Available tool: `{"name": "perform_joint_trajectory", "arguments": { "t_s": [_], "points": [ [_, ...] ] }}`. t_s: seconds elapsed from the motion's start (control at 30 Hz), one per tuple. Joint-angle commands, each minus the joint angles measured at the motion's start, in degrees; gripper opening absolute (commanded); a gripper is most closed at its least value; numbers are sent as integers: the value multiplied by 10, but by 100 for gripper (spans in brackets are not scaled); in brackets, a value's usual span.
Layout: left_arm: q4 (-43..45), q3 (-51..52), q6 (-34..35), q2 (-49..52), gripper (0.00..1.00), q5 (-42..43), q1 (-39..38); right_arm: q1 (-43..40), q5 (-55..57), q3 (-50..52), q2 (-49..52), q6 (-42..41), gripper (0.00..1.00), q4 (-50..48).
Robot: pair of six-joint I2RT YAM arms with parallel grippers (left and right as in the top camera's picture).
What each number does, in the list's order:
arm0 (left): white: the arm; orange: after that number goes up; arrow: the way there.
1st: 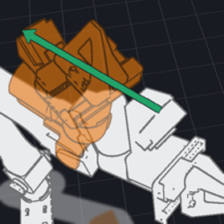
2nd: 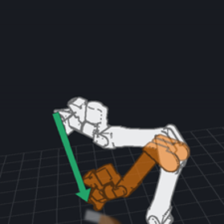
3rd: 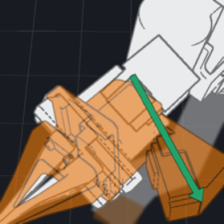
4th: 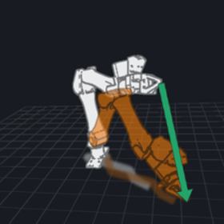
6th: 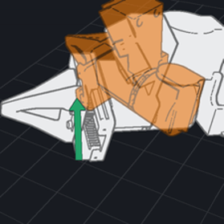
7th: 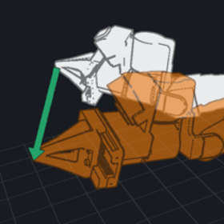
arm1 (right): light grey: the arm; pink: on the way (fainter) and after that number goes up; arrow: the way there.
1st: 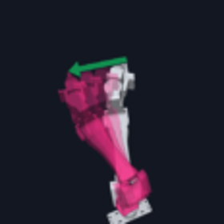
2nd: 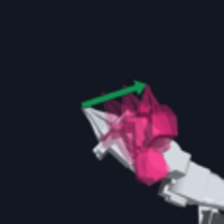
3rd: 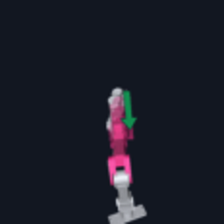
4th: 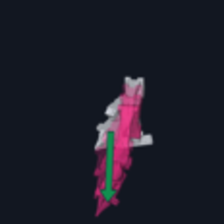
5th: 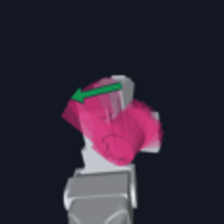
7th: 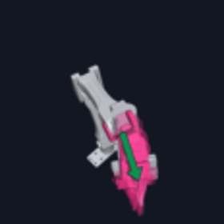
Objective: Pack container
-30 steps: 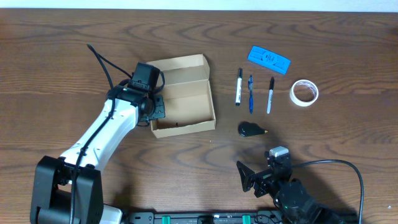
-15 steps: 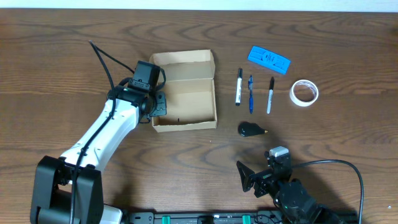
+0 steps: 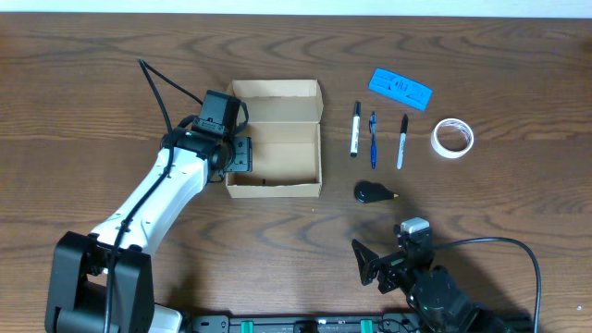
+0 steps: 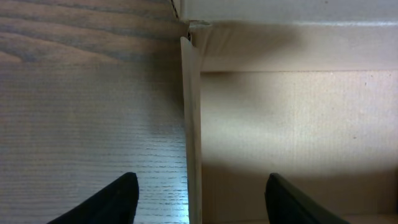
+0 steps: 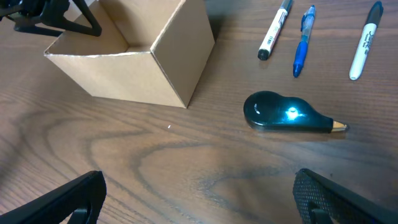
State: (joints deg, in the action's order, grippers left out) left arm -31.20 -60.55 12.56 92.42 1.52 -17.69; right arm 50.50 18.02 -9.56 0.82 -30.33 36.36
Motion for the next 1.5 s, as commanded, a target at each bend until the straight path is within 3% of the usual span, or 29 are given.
{"name": "perform_joint_trajectory", "arguments": {
  "t_s": [0.0, 0.2, 0.37, 0.53, 0.7, 0.8, 1.27, 1.47],
  "points": [
    [-2, 2, -6, 0, 70, 2, 0, -3, 8, 2, -5, 8, 99, 0],
    [-43, -30, -6, -19, 77, 24, 0, -3, 8, 2, -5, 8, 99, 0],
    [-113, -81, -14, -56, 98, 26, 0, -3, 8, 2, -5, 8, 99, 0],
    [-180, -131, -66, -114, 95, 30, 0, -3, 8, 2, -5, 8, 99, 0],
    [-229, -155, -200, -181, 95, 93, 0, -3, 8, 2, -5, 8, 99, 0],
    [-258, -159, -243, -214, 95, 116, 0, -3, 8, 2, -5, 8, 99, 0],
    [-403, -162, -285, -330, 95, 127, 0, -3, 8, 2, -5, 8, 99, 0],
    [-413, -162, -284, -335, 95, 125, 0, -3, 8, 2, -5, 8, 99, 0]
  ]
}}
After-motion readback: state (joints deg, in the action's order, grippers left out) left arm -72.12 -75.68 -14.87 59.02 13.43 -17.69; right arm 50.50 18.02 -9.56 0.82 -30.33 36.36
